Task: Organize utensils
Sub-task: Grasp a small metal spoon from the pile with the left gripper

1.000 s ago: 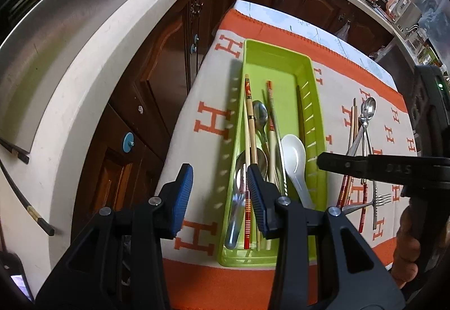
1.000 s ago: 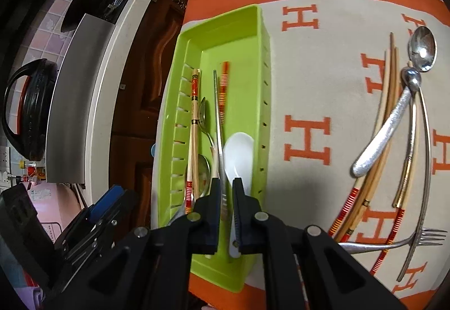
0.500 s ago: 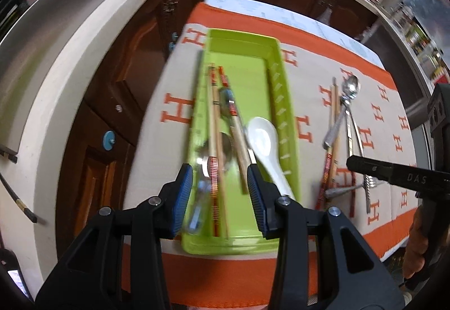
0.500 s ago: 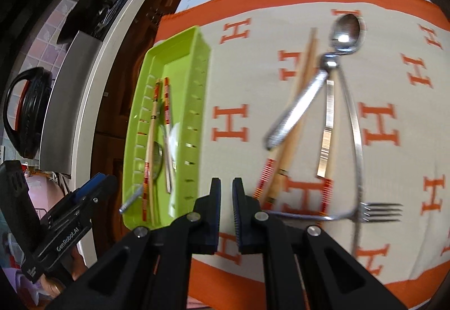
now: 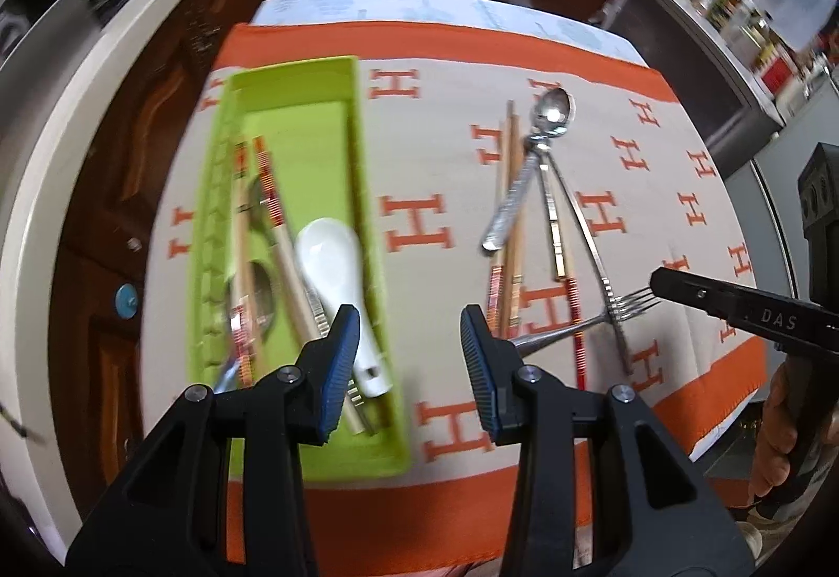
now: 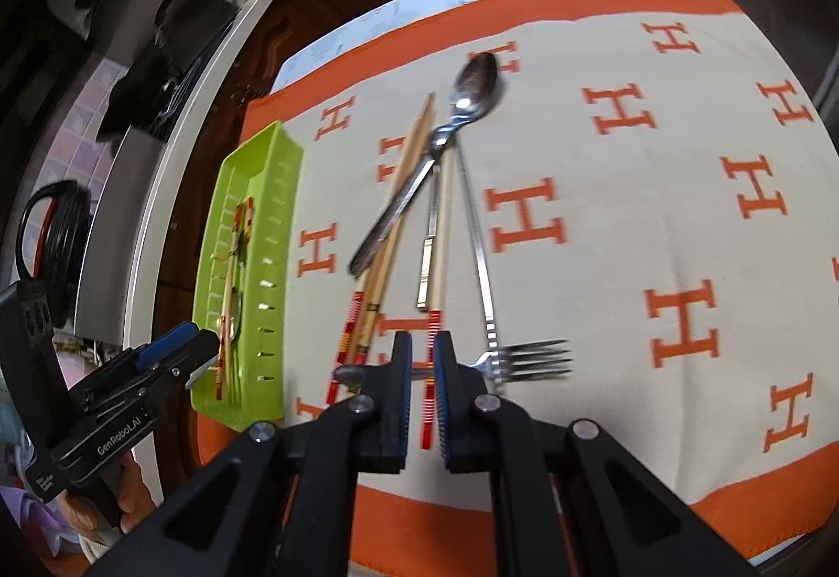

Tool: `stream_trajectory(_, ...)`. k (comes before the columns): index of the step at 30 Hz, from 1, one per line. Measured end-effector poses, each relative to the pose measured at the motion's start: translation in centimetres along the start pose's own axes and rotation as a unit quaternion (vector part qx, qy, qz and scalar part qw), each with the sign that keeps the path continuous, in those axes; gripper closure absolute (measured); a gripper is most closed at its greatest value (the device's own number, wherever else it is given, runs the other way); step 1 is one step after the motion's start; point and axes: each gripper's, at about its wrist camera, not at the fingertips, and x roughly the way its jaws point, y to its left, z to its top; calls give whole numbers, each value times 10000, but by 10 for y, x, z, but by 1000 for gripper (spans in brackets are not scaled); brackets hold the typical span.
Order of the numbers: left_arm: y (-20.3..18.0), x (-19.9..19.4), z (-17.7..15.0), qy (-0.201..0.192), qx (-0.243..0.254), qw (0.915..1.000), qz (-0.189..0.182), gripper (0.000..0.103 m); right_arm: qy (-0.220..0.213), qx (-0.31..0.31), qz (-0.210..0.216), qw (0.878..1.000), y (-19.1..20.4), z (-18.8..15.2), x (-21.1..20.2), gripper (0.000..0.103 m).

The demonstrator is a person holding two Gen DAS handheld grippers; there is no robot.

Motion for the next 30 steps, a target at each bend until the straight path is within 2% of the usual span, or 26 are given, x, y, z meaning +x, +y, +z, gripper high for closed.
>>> stream_trajectory(9, -49, 40, 42, 185, 575, 9981, -73, 66, 98, 301, 104, 9994, -33, 10, 14, 95)
stream_trajectory(14, -64, 70, 71, 324, 738, 9967, -100, 66, 101, 387, 87, 9992, -47, 19, 19, 95)
stream_trajectory(17, -71, 86, 83, 477, 725, 9960, -190, 66, 124, 386, 72, 9992, -50, 26, 24, 95)
stream_trajectory(20, -78, 95, 86, 613, 714, 9945, -460, 68, 141, 343, 65, 9993, -50, 35, 29, 95)
stream_trajectory(25, -92, 106, 84, 836, 693, 9905, -843, 85, 214, 352, 144, 9990, -48, 41, 39, 95)
stream_trajectory(30, -95, 126, 90, 1082, 418, 9884, -977, 91, 224, 435, 207, 9986, -52, 40, 40, 95)
